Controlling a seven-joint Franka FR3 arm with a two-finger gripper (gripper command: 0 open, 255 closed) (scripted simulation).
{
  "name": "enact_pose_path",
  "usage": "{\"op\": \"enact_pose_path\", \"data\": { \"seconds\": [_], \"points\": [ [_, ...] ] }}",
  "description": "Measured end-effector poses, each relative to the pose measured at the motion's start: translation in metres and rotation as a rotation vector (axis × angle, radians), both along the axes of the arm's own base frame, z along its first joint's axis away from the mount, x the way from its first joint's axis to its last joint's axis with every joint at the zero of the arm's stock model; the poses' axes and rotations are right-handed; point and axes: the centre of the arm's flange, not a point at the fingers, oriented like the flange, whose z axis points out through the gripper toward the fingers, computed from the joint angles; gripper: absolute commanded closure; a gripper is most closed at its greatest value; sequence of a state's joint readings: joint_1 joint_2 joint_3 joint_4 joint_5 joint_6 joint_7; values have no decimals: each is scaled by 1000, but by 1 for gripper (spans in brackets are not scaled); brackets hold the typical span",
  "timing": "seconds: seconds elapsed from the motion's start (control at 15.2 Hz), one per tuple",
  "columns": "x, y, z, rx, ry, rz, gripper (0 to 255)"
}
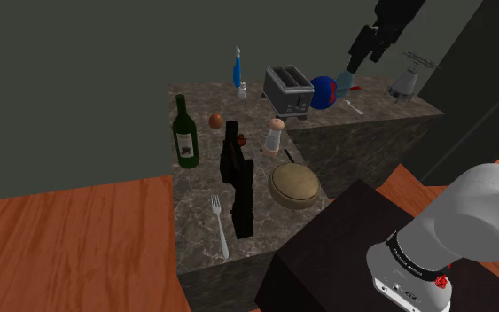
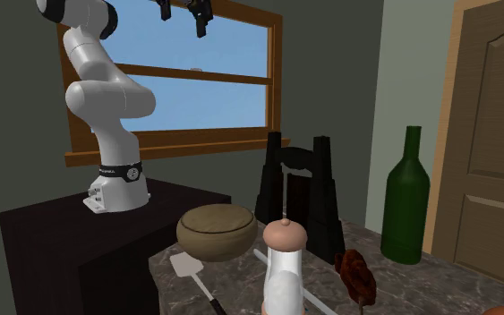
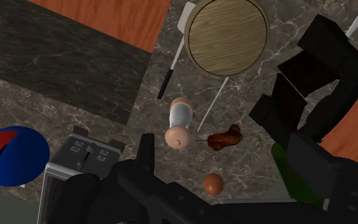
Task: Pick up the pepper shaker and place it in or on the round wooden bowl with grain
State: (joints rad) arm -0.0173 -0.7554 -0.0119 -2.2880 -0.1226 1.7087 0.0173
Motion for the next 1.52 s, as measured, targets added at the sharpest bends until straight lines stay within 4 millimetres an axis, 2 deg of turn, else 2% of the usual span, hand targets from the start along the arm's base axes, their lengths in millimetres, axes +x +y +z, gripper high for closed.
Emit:
{"op": "enact_pose_path", "data": {
  "seconds": [0.13, 0.4, 0.53, 0.86, 1.52],
  "points": [
    [4, 1, -6, -1, 3, 1, 0],
    [37, -3, -39, -8, 19, 6, 0],
    [57, -10, -58, -12, 28, 9, 0],
    [97, -14, -106, -22, 50, 16, 0],
    [183, -30, -214, -42, 94, 31, 0]
  ]
}}
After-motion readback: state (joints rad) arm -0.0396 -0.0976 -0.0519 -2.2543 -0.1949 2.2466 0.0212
